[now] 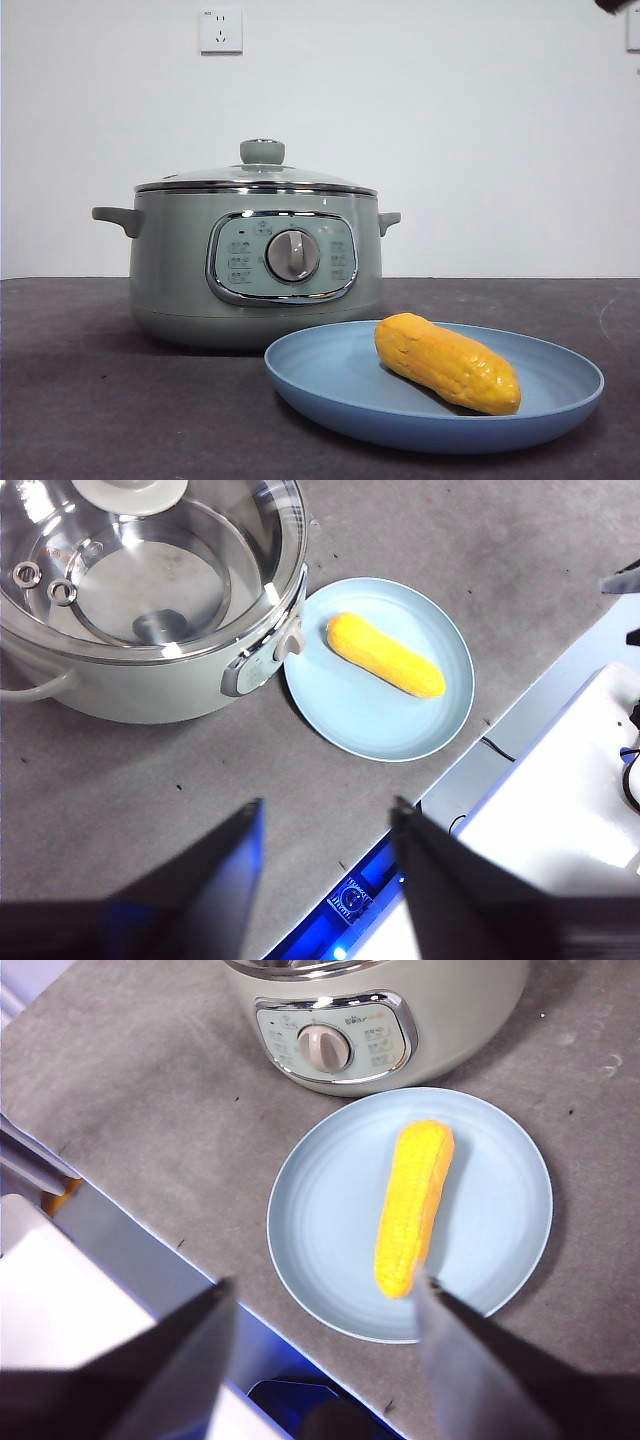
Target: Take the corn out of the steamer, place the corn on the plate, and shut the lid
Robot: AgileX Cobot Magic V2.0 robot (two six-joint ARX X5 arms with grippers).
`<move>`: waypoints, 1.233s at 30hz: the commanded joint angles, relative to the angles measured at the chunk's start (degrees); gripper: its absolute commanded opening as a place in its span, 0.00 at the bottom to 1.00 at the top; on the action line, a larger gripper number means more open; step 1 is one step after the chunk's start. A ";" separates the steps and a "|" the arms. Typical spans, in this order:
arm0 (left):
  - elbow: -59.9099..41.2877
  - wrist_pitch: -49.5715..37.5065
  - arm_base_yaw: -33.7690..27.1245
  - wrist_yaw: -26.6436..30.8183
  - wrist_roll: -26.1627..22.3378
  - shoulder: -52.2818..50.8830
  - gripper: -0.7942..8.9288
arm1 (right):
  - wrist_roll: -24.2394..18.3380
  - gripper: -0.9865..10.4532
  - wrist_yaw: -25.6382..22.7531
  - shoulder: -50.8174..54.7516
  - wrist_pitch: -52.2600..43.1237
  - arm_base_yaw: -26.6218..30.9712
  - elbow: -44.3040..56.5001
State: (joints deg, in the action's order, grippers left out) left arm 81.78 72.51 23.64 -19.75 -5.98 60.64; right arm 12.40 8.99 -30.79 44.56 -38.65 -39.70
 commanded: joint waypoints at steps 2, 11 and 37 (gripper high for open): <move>0.04 -0.26 0.00 0.02 -0.26 0.04 0.08 | -0.39 0.09 -0.35 0.04 -0.31 -0.09 0.42; 0.04 -0.94 0.00 0.07 -0.24 0.04 0.08 | -0.26 0.09 -0.33 0.04 -0.28 -0.09 0.42; -3.78 -32.04 -12.15 -2.60 -9.31 -8.22 0.08 | -0.26 0.09 -0.33 0.04 -0.28 -0.09 0.42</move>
State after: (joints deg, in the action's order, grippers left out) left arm 79.46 43.11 12.56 -21.23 -13.26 53.41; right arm 12.36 8.84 -30.79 44.56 -38.65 -39.70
